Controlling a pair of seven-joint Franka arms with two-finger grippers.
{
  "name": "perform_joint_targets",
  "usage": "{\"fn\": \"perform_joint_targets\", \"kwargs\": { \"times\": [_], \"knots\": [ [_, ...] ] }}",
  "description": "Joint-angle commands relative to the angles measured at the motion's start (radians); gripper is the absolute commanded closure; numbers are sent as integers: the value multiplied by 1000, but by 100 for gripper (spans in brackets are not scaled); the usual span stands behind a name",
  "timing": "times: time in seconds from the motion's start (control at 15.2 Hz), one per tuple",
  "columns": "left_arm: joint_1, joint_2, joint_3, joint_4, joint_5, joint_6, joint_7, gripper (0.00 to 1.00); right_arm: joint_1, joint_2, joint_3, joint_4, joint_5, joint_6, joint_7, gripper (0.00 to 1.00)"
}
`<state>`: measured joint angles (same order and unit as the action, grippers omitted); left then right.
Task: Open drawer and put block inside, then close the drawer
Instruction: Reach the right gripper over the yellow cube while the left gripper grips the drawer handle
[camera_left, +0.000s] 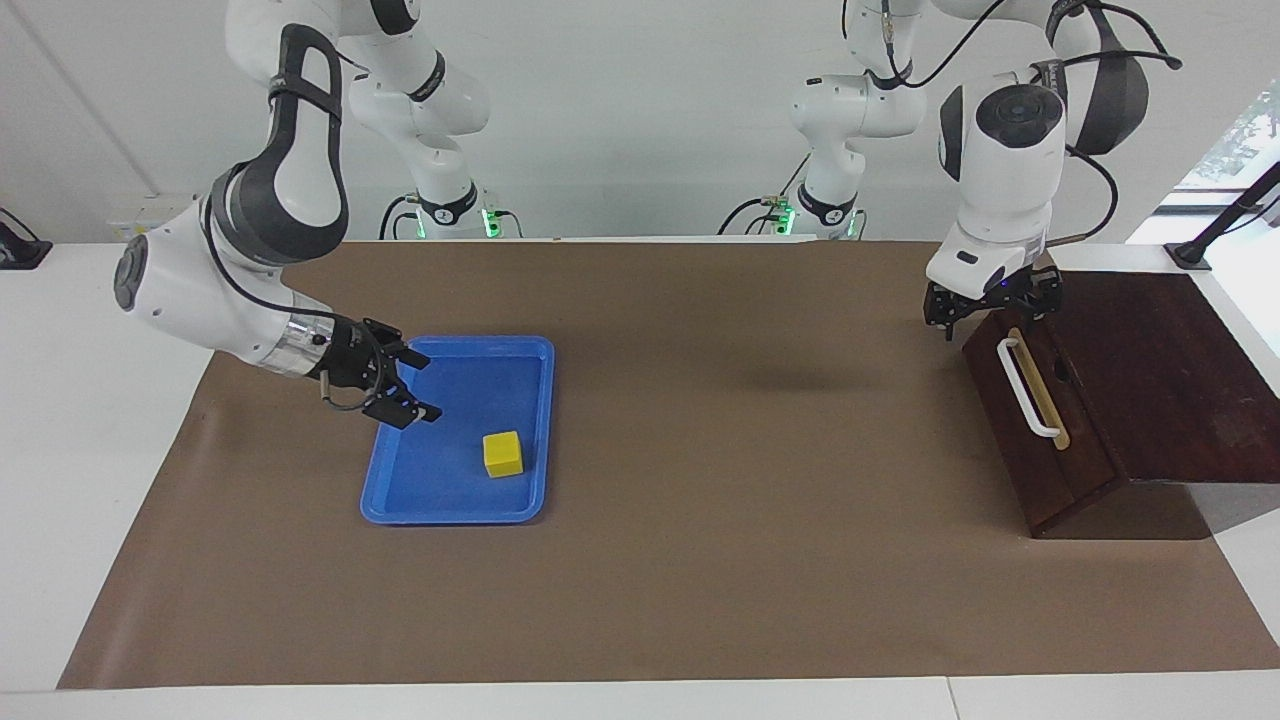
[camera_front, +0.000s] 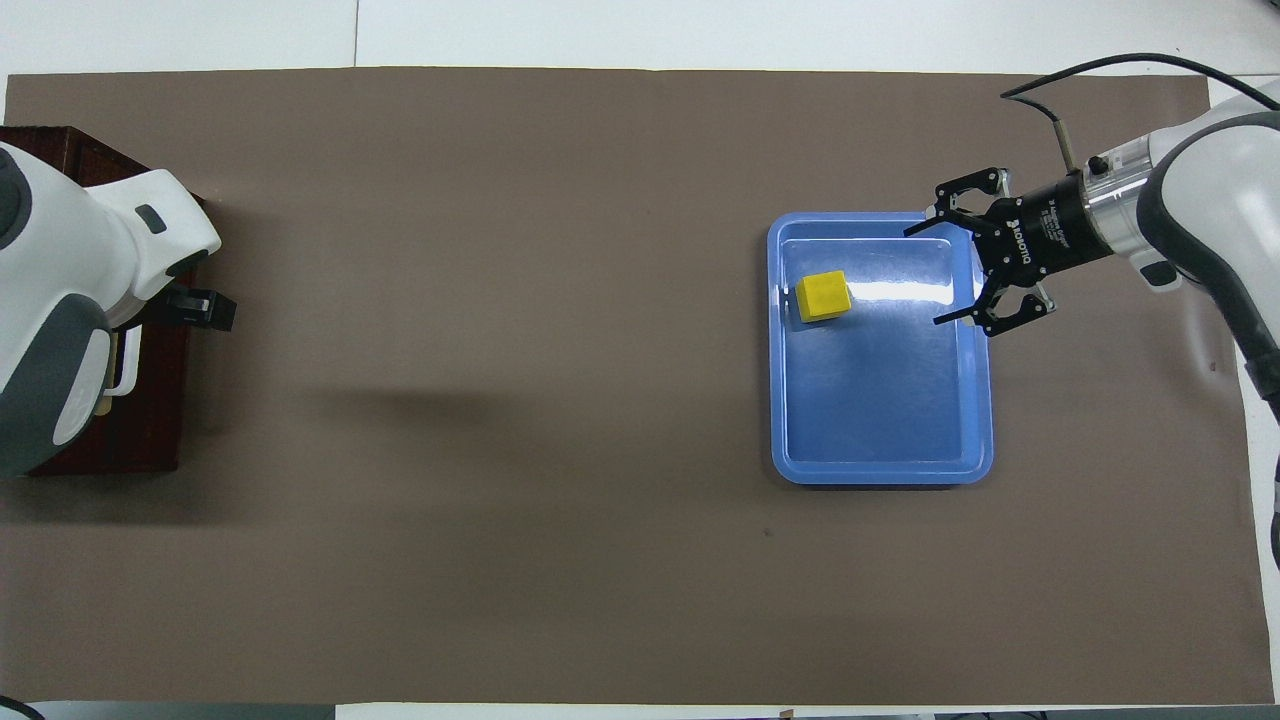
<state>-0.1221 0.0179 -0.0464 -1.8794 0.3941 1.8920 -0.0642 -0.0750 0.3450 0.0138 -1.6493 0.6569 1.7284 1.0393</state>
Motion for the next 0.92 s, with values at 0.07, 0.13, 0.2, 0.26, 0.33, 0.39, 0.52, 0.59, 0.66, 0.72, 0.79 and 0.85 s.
{"fn": "perform_joint_targets", "kwargs": {
  "times": [0.07,0.13,0.2,0.26,0.33,0.39,0.52,0.59,0.66,0.72,0.79,0.85],
  "knots": [
    [15,68,5,-9,42,81,-61,0,-9,84,12,34,62,-3,73,0],
    [16,86,5,-17,48,94,-71,0,-9,101,12,45,72,-3,74,0],
    [16,88,5,-33,48,114,-100,0,-9,118,12,49,72,0,73,0],
    [19,86,6,-52,48,136,-118,0,-8,132,12,49,73,16,71,0],
    [27,86,5,-52,48,142,-120,0,-6,140,12,49,73,45,71,0],
    [35,89,6,-53,49,147,-118,0,-8,146,14,49,73,56,61,0],
    [50,96,5,-53,51,173,-115,0,-6,167,17,61,105,66,41,0],
    [53,99,6,-53,55,177,-115,0,-6,184,17,72,105,71,33,0],
    [55,102,5,-55,66,179,-115,0,6,199,17,75,104,83,24,0],
    [59,105,5,-56,75,179,-115,0,20,209,14,72,95,92,13,0],
    [64,105,5,-63,80,179,-115,0,21,216,15,71,95,95,-1,0],
    [65,105,6,-64,81,179,-115,0,24,224,15,74,99,97,-2,0]
  ]
}}
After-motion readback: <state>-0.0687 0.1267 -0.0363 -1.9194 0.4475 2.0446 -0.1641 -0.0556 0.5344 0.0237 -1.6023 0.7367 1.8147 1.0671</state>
